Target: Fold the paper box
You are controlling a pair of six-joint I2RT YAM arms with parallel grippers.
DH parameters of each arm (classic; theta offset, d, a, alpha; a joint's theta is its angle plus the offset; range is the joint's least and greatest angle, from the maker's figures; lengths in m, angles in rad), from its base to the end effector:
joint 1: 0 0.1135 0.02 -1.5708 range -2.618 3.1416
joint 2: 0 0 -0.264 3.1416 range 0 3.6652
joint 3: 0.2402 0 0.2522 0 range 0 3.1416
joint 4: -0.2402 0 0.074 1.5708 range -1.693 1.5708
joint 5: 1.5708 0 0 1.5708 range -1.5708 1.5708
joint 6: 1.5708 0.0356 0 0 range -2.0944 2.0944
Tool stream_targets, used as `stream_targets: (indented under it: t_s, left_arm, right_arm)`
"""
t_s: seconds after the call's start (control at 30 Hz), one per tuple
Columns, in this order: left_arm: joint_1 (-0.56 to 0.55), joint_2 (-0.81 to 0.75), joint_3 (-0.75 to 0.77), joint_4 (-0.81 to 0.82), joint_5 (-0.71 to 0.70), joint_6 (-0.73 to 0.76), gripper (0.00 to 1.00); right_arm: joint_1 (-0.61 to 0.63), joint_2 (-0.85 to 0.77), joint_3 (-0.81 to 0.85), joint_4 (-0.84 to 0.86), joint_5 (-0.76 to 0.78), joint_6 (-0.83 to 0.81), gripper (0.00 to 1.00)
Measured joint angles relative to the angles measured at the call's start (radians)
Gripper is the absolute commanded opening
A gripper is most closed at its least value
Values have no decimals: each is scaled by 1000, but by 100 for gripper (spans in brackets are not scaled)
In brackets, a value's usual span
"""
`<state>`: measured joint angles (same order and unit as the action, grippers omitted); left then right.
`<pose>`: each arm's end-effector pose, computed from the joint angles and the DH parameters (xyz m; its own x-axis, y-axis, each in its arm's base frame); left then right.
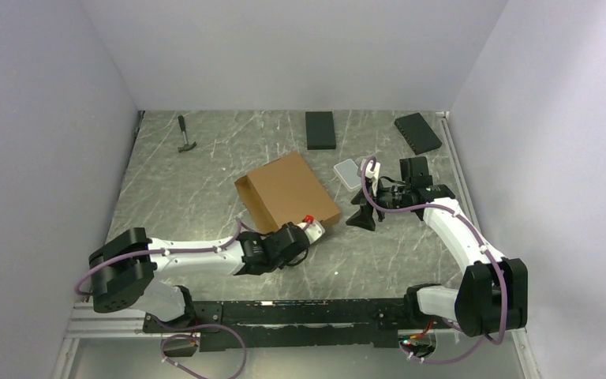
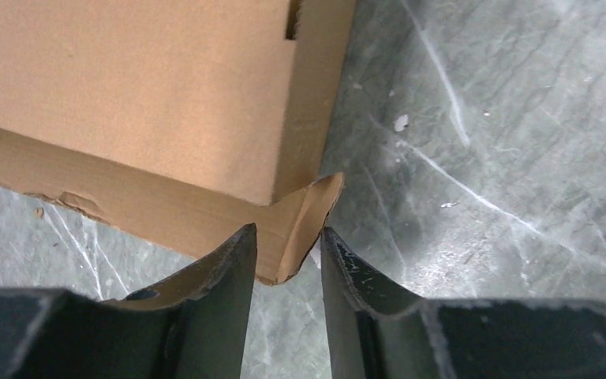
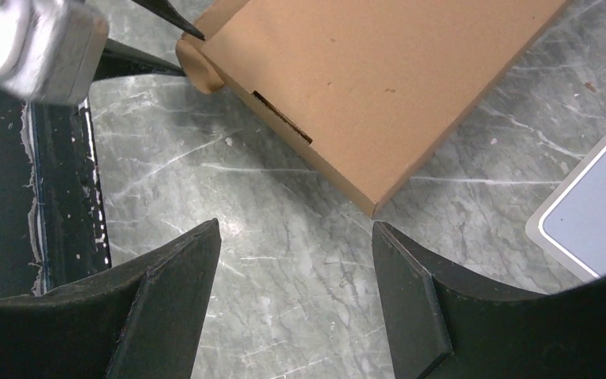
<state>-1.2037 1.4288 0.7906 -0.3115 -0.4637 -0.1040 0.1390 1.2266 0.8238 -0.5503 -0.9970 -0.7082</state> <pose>0.1142 -0.2526 0.1910 -0.3673 0.6964 -0.6165 0.7071 0.6397 0.3014 0.2274 0.0620 0.2451 -0.2510 -0.3916 -0.8852 -0.9482 0.2837 0.1433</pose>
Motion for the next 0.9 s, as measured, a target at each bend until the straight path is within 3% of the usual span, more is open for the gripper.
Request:
stream_targets:
  t_s: [0.33,0.63,0.9]
  left_arm:
    - [36,-16,-34,12,41,-41,32]
    - [49,-43,-83,58,61,-71,35]
    - [72,-104,-134,121,106,-95,34]
  right_arm:
    - [0,0,1,-2,-8,0,74]
    - [0,4,2,7,-6,25,75]
    - [0,108,-2,227,50,363,81]
